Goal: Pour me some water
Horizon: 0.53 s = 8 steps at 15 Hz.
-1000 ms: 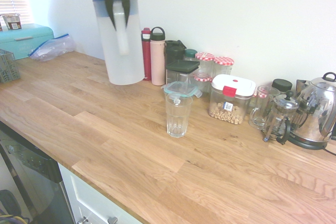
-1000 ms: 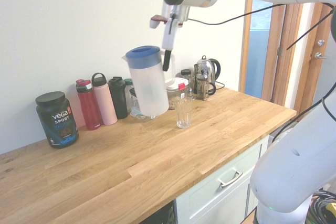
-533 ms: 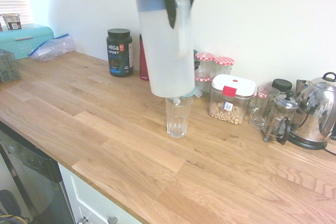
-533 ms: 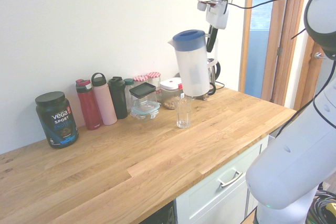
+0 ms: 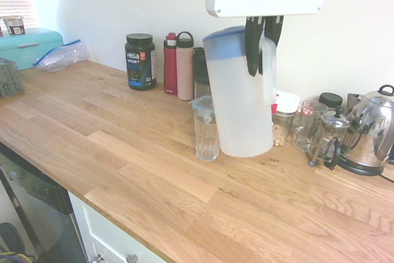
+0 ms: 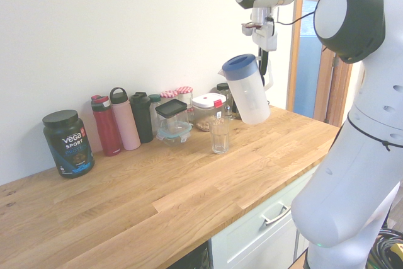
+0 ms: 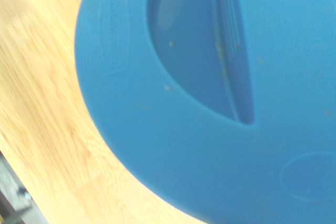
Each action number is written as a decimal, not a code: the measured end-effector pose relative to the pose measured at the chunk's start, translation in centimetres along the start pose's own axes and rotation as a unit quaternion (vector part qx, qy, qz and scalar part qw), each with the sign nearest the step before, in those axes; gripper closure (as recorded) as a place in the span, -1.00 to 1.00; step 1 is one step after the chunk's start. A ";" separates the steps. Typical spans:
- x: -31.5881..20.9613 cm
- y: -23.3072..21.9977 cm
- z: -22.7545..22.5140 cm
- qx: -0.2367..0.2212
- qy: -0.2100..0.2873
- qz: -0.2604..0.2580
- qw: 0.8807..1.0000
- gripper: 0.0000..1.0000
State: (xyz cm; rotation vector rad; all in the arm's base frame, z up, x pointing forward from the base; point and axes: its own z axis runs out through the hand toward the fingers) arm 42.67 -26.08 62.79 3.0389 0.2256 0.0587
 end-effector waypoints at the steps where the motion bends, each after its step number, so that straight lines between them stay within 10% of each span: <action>1: 0.5 -0.5 1.1 -0.011 -0.007 -0.007 1.000 1.00; 8: 3.3 -5.7 8.7 -0.088 -0.053 -0.032 0.994 1.00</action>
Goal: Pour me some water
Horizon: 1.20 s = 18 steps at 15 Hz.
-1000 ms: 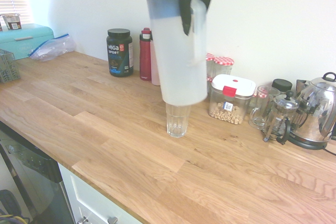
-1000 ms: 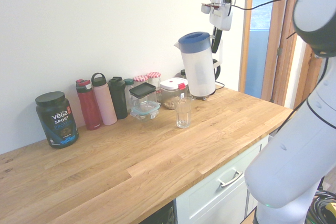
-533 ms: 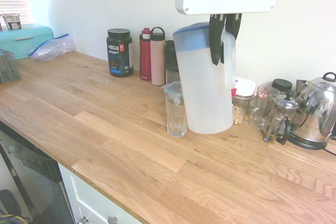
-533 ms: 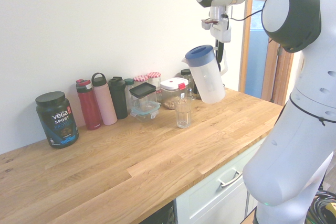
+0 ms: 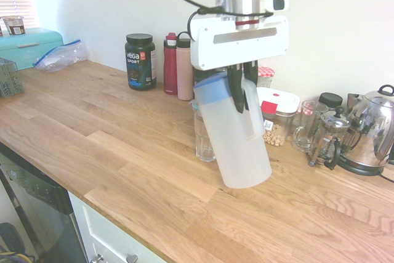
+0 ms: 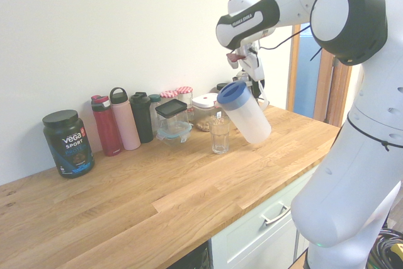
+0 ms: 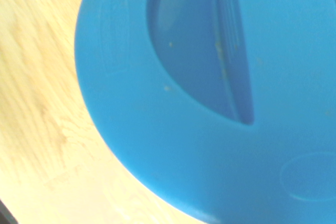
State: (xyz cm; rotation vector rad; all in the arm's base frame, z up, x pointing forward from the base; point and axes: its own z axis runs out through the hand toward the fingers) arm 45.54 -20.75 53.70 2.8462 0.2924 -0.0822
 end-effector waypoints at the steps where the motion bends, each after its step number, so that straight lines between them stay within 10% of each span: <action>1: 0.3 -0.6 0.3 -0.008 -0.003 0.000 1.000 1.00; 18: 1.8 -4.4 -2.6 -0.147 -0.014 -0.030 0.989 1.00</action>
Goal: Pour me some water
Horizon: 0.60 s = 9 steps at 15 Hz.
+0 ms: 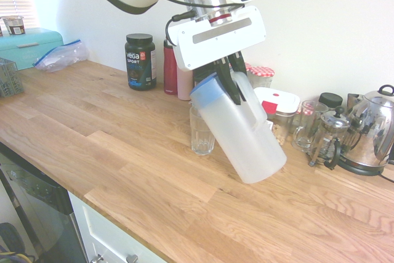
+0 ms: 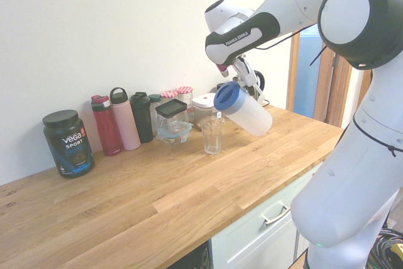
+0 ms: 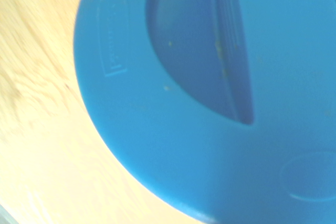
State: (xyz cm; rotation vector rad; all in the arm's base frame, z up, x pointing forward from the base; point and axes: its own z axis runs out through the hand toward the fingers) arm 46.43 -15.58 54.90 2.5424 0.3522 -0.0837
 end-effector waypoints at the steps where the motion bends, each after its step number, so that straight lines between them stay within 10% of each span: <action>1: 0.4 -0.4 -0.1 -0.012 -0.004 -0.004 1.000 1.00; 9: 2.0 -2.3 1.4 -0.116 -0.038 -0.022 0.992 1.00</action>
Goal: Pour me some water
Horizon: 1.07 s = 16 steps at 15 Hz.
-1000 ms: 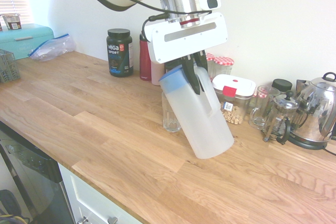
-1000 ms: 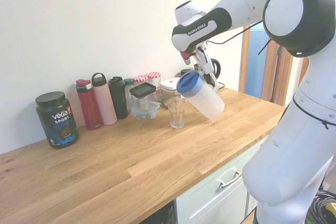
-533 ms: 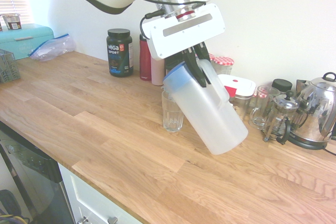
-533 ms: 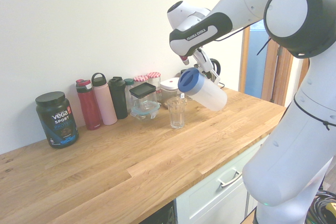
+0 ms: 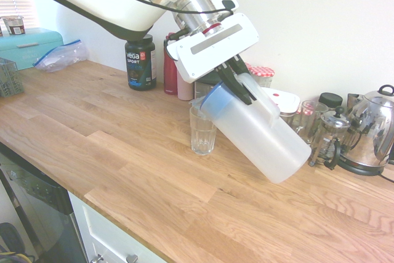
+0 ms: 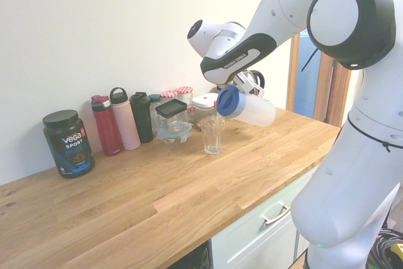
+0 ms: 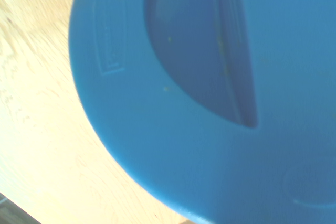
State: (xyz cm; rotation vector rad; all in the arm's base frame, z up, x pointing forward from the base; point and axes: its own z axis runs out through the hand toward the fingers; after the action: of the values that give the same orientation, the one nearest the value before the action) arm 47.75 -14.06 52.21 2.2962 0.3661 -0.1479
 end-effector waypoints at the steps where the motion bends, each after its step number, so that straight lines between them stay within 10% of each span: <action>1: 0.0 0.0 -0.1 -0.003 0.001 -0.001 1.000 1.00; 10: -0.3 0.1 -1.0 -0.034 0.005 -0.001 0.999 1.00; 16: -4.1 3.2 -5.9 0.050 0.066 0.042 0.996 1.00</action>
State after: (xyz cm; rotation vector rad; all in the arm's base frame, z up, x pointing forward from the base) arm 44.77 -12.71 59.38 2.4227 0.3356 0.0289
